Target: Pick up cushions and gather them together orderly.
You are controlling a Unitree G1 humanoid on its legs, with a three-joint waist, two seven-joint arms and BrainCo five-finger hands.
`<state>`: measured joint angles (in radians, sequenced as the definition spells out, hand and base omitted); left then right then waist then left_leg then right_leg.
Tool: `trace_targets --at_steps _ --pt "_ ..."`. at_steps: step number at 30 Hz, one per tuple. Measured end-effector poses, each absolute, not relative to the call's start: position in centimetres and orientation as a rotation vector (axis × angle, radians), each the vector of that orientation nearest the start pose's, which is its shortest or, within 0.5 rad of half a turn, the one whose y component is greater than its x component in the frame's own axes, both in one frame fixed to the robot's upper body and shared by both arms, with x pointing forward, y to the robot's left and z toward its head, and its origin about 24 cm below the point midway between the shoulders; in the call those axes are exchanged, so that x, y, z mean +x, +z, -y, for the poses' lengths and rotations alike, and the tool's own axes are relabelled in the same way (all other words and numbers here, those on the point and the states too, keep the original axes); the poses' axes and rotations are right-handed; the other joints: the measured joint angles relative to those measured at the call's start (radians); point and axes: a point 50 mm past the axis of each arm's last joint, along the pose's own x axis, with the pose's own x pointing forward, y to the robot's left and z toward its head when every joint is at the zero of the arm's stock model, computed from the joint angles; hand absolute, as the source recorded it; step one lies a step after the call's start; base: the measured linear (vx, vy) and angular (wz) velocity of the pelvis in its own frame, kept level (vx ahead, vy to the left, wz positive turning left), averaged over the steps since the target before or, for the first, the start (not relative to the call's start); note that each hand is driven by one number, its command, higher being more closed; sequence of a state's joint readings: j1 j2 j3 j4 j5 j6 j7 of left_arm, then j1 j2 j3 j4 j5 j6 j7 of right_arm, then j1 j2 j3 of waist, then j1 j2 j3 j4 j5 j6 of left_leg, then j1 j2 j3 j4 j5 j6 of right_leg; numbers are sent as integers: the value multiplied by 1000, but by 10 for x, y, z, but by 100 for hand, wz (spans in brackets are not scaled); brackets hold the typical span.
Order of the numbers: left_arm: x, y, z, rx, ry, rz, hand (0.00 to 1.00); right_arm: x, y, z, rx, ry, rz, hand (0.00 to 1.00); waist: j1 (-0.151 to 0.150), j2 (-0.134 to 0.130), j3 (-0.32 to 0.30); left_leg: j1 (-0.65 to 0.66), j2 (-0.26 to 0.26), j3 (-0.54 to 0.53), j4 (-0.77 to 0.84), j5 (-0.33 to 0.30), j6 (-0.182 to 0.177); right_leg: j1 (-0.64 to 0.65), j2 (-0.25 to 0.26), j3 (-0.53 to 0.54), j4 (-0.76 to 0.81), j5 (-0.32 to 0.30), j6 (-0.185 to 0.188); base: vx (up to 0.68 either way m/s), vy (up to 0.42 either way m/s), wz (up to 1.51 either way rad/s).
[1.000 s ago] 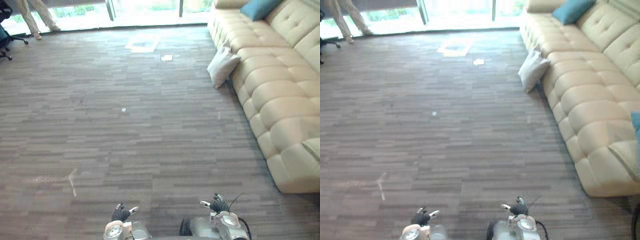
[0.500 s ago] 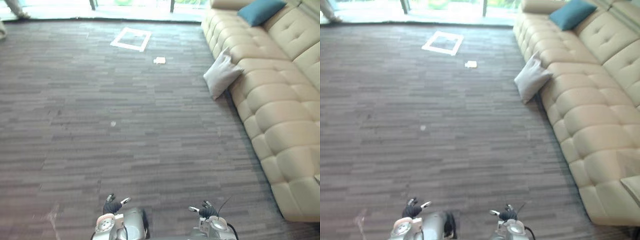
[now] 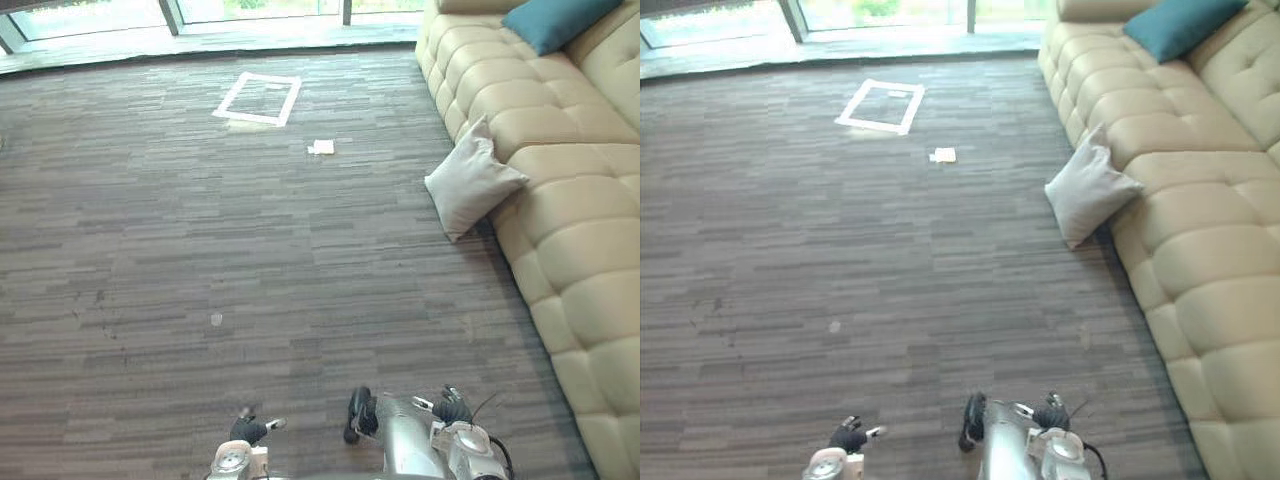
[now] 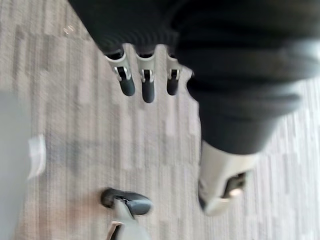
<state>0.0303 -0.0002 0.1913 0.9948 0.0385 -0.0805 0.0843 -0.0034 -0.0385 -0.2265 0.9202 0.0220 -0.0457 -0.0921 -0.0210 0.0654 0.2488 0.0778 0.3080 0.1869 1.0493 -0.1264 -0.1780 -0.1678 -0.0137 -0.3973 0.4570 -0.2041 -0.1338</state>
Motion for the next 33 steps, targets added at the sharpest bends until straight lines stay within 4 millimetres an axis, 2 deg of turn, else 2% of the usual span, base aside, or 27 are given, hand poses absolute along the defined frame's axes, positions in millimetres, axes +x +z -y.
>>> trace_targets --at_steps 1,2,3,5,6,7,8,9,10,11,12,14,15,16,17,18,20,22,24,25,26,27,29,30,31,32,33 --pt "133 -147 -187 -18 268 -923 0 151 -137 195 56 -312 -876 0 10 -21 10 -70 13 17 61 -62 27 104 13 15 -62 -14 3 637 -91 -17" --pt "135 -145 -190 -10 272 -909 0 150 -139 190 67 -307 -882 0 20 -36 13 -107 11 33 47 -88 41 150 14 25 -99 -16 6 577 -70 -27" --pt "139 -141 -195 -1 280 -885 0 149 -140 184 94 -303 -891 0 31 -63 8 -178 5 74 -29 -130 76 218 13 48 -157 -15 8 546 -49 -45" --pt "141 -139 -198 -16 305 -867 0 151 -140 177 107 -294 -889 0 53 -70 7 -289 -36 69 -211 -168 112 288 11 94 -211 -15 9 589 41 -71" --pt "142 -138 -199 -44 332 -853 0 150 -141 174 115 -294 -893 0 76 -75 9 -333 -83 26 -372 -163 108 318 -6 134 -227 -33 41 521 156 -94" --pt "142 -137 -198 -54 341 -842 0 149 -142 172 117 -290 -899 0 82 -74 10 -357 -132 -22 -515 -127 96 342 -24 167 -229 -57 80 602 249 -96" --pt "141 -138 -197 -60 345 -842 0 149 -142 170 113 -281 -901 0 82 -67 8 -367 -151 -58 -620 -85 92 355 -31 190 -228 -84 107 475 305 -94" --pt "139 -139 -194 -82 360 -844 0 144 -143 170 105 -276 -910 0 86 -58 3 -374 -157 -85 -683 0 77 376 -41 229 -204 -130 137 489 343 -113" --pt "136 -139 -195 -84 373 -846 0 143 -144 169 107 -277 -916 0 93 -65 -20 -367 -165 -74 -633 58 72 380 -60 287 -180 -165 149 531 380 -126" --pt "135 -138 -202 -66 379 -846 0 138 -146 161 127 -274 -931 0 94 -98 -41 -376 -170 -38 -572 -2 90 374 -85 330 -161 -171 144 568 369 -112" --pt "135 -138 -204 -61 381 -849 0 136 -147 157 126 -262 -935 0 95 -113 -50 -375 -168 -12 -539 -41 103 353 -100 353 -116 -163 143 563 355 -92" --pt "135 -138 -208 -48 387 -847 0 134 -147 153 124 -247 -942 0 109 -137 -50 -324 -165 67 -511 -103 131 246 -149 378 126 -118 192 515 344 -95" --pt "135 -138 -210 -39 388 -856 0 137 -146 155 120 -249 -929 0 103 -140 -40 -269 -174 100 -508 -147 148 146 -190 376 339 -38 210 486 330 -73" --pt "134 -139 -211 -35 388 -861 0 137 -145 155 118 -249 -925 0 100 -138 -39 -249 -180 109 -508 -162 149 120 -202 373 408 -12 215 487 268 -46" --pt "129 -142 -211 -32 390 -897 0 140 -143 158 114 -252 -909 0 83 -135 -36 -172 -185 115 -515 -212 163 66 -220 340 553 -22 218 481 179 -14" --pt "127 -144 -210 -25 390 -912 0 142 -142 158 113 -249 -894 0 77 -133 -35 -117 -183 124 -532 -233 164 40 -224 301 590 -37 208 595 146 -14" --pt "127 -144 -207 -18 375 -918 0 145 -139 158 107 -242 -875 0 75 -125 -34 -10 -181 146 -605 -252 150 -55 -234 185 551 -71 191 614 71 -13" --pt "123 -147 -206 -17 370 -936 0 150 -137 161 92 -238 -858 0 73 -118 -31 82 -176 169 -689 -250 142 -136 -216 77 377 -75 171 550 15 -10" --pt "122 -148 -203 3 345 -948 0 152 -135 164 86 -242 -845 0 66 -114 -29 159 -176 178 -743 -251 138 -168 -173 16 192 -30 139 481 -31 2" --pt "120 -148 -203 8 338 -952 0 152 -135 165 83 -243 -845 0 64 -114 -29 185 -184 178 -761 -253 111 -159 -150 1 102 34 117 653 -73 12" --pt "118 -151 -197 0 320 -970 0 153 -134 170 73 -250 -833 0 51 -97 -30 242 -179 156 -769 -270 78 -145 -128 -9 66 123 3 755 -56 2" --pt "118 -153 -186 -20 291 -976 0 154 -132 180 50 -264 -829 0 60 -48 -47 234 -148 152 -740 -244 37 -144 -119 -23 93 91 -9 847 -81 6" --pt "120 -152 -176 -35 268 -967 0 152 -133 187 58 -296 -832 0 48 -31 -53 219 -146 130 -690 -188 22 -123 -128 -33 107 37 12 497 -87 13" --pt "122 -152 -173 -37 258 -964 0 152 -132 190 53 -303 -829 0 30 -16 -50 173 -126 85 -550 -117 39 -71 -120 -47 87 2 26 499 -158 24" --pt "123 -152 -175 -38 259 -962 0 152 -132 190 51 -299 -832 0 24 -11 -44 97 -96 42 -356 -7 58 -1 -103 -49 38 -19 39 577 -149 16" --pt "123 -152 -176 -38 263 -960 0 151 -133 189 50 -295 -839 0 27 -15 -41 55 -73 29 -260 59 48 32 -94 -44 11 -26 38 417 -44 -14" --pt "124 -150 -179 -33 268 -950 0 149 -135 185 59 -291 -850 0 34 -11 -40 -27 -27 37 -75 -12 62 104 -65 -27 -31 -42 40 319 23 -40"
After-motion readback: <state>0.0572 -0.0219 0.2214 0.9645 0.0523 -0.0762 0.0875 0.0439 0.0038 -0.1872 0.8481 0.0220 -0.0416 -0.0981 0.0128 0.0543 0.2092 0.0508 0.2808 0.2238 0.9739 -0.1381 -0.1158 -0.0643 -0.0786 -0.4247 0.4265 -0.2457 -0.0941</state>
